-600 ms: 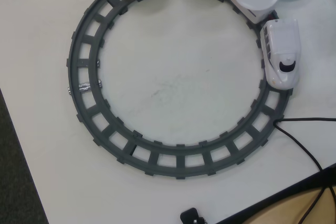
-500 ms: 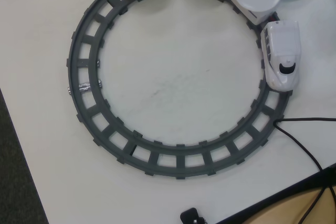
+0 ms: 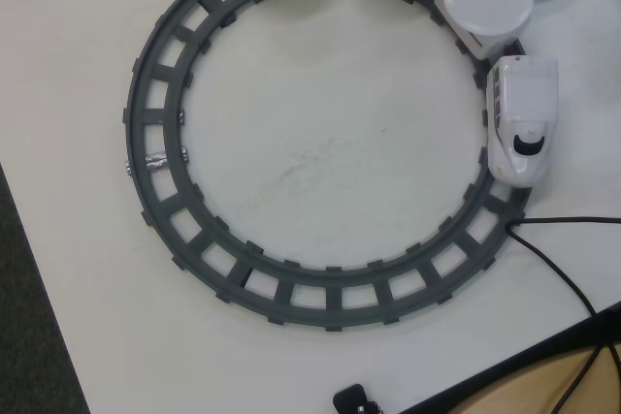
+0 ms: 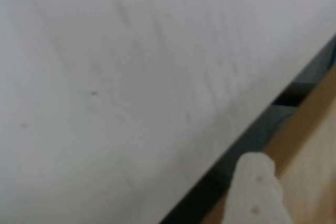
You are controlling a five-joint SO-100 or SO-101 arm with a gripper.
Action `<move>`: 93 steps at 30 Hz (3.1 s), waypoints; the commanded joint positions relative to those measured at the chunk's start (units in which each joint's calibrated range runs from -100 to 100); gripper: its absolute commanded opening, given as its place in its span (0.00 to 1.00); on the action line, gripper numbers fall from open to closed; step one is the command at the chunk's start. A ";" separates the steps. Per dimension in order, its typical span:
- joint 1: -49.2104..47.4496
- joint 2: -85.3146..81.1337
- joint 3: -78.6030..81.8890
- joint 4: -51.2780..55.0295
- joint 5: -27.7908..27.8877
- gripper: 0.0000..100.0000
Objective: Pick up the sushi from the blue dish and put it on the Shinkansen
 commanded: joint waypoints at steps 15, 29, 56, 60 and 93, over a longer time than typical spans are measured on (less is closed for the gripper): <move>-5.82 72.94 -73.05 -2.01 16.90 0.37; -11.98 118.70 -130.42 32.83 39.45 0.37; -11.45 141.75 -145.05 19.73 48.26 0.37; -12.07 142.00 -144.51 16.14 48.26 0.33; -15.68 90.81 -108.15 26.75 46.01 0.02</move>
